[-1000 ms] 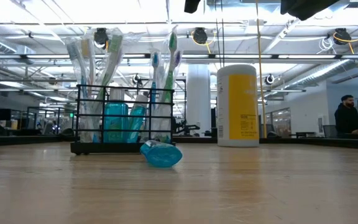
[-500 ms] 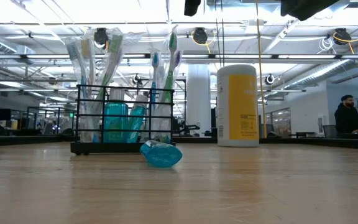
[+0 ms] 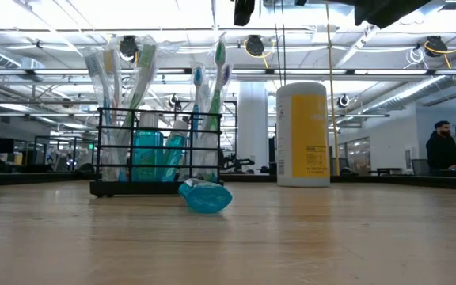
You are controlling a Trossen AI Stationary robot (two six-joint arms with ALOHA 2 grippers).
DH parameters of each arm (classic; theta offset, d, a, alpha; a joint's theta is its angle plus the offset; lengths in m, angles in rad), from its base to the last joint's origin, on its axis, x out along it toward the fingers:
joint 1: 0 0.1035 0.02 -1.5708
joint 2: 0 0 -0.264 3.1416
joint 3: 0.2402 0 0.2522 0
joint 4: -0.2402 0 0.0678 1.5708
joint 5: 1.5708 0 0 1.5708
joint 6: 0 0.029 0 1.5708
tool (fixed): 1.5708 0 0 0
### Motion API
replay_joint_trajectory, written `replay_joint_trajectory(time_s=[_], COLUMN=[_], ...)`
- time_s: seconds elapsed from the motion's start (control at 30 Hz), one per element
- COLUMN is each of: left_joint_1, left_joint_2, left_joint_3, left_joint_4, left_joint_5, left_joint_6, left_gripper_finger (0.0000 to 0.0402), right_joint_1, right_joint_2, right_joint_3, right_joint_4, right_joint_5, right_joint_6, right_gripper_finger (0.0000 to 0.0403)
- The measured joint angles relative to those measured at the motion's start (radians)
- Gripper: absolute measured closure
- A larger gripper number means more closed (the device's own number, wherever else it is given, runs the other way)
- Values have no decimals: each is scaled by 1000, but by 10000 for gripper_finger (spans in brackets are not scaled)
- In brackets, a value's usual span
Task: Pick & Place toothbrushing station
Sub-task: Put the left blue toothbrush into the black wire organizer
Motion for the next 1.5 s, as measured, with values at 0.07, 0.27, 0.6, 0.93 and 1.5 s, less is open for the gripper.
replay_joint_trajectory(time_s=[0.07, 0.27, 0.6, 0.93, 1.5], left_joint_1=[4, 4, 4, -1, -140], left_joint_2=[0, 0, 0, 0, -72], left_joint_3=[0, 0, 0, 0, 0], left_joint_4=[-1, -24, -44, -46, -59], left_joint_5=[0, 1, 5, -3, -340], left_joint_6=[-2, -56, -79, -78, -20], left_gripper_finger=[190, 243, 360, 382, 394], right_joint_1=[0, 0, 0, 0, 63], right_joint_2=[0, 0, 0, 0, -136], right_joint_3=[0, 0, 0, 0, 0], right_joint_4=[0, 0, -1, 0, -370], right_joint_5=[0, 0, 2, 8, 264], right_joint_6=[0, 0, -31, -50, -240], right_gripper_finger=[402, 402, 402, 390, 292])
